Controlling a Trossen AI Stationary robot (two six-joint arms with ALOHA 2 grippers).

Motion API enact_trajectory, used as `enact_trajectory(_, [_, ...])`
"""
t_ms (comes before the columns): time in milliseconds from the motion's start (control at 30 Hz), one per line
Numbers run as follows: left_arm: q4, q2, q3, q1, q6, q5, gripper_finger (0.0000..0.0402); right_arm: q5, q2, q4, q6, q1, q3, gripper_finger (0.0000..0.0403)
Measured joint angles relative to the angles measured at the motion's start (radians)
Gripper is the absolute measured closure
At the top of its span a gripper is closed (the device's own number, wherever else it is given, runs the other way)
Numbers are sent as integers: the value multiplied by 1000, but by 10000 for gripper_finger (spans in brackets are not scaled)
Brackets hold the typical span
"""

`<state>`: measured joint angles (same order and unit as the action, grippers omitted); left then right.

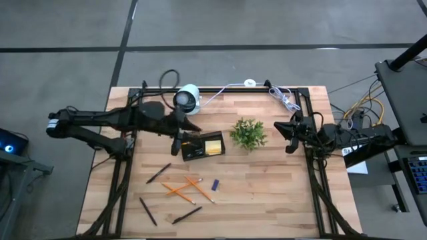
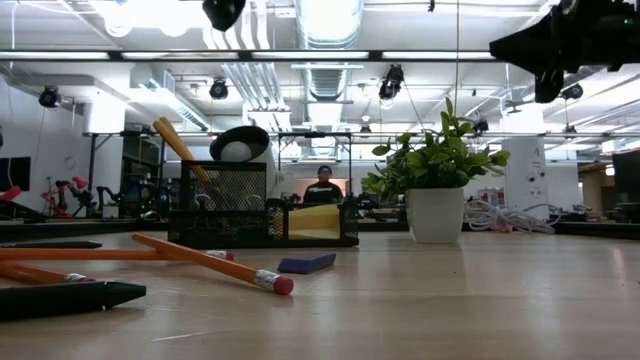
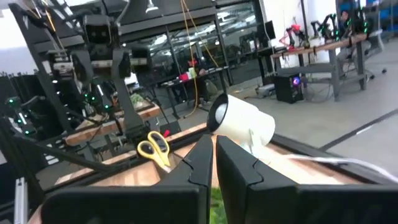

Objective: Pick and place office supplies into organizer
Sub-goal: Put the right yellow pencil in the black desk organizer

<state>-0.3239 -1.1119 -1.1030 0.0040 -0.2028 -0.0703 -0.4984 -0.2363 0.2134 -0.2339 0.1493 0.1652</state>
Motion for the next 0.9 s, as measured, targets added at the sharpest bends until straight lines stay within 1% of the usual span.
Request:
enact_trajectory(100, [-51, -58, -40, -9, -2, -62, 269, -5, 0, 0, 27, 0, 15, 390])
enact_trajectory(333, [-54, -188, -85, -51, -1, -127, 269, -109, -1, 0, 45, 1, 36, 390])
enact_trajectory(500, [-78, -275, -98, -91, 0, -189, 269, -112, -1, 0, 88, 1, 41, 390])
enact_trajectory(667, [-147, -356, -98, -130, 6, -211, 269, -117, -2, -6, 85, 1, 38, 390])
enact_trajectory(800, [-151, -417, -98, -171, 10, -233, 269, -131, -2, -54, 78, 1, 39, 390])
enact_trajectory(900, [-162, -455, -98, -210, 56, -235, 269, -134, -2, -88, 55, 1, 39, 390])
